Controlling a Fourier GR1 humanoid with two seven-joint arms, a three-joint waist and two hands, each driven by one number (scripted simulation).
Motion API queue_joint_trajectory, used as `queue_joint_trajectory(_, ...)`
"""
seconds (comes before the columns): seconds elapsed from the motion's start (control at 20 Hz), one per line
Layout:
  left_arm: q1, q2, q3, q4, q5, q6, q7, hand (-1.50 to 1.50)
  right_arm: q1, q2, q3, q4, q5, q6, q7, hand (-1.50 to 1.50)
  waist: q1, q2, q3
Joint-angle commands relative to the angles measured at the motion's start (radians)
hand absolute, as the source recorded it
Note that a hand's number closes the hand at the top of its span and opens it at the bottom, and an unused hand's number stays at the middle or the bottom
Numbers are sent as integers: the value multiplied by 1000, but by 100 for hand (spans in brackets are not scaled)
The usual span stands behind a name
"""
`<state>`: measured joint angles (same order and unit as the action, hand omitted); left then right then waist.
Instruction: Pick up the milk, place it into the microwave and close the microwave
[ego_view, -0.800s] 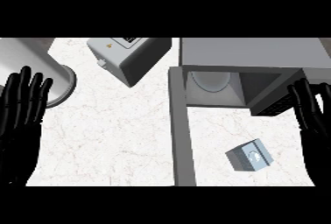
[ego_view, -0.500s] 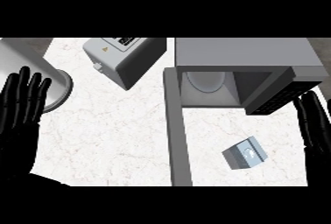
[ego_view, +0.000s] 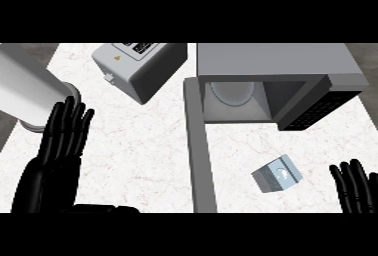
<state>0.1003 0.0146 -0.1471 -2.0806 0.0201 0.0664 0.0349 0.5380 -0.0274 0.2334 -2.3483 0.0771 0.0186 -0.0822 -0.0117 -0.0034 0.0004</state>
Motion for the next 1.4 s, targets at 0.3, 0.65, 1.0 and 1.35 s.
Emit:
queue_joint_trajectory(0.3, 156, -14, -261, 89, -72, 159, -210, -150, 256, 12, 52, 150, 47, 10, -296, -150, 1, 0, 0)
queue_joint_trajectory(0.65, 192, -14, -360, 85, -134, 247, -247, -150, 214, 3, 2, 194, 58, -31, -329, -150, 9, 2, -1)
queue_joint_trajectory(1.0, 217, -15, -397, 154, -99, 251, -321, -150, 90, 15, -92, 433, -17, -41, -449, -150, 11, 3, 0)
queue_joint_trajectory(1.35, 323, 60, -415, 76, -31, 205, -343, -150, -42, 12, -168, 676, -1, -69, -531, -150, 16, 2, 0)
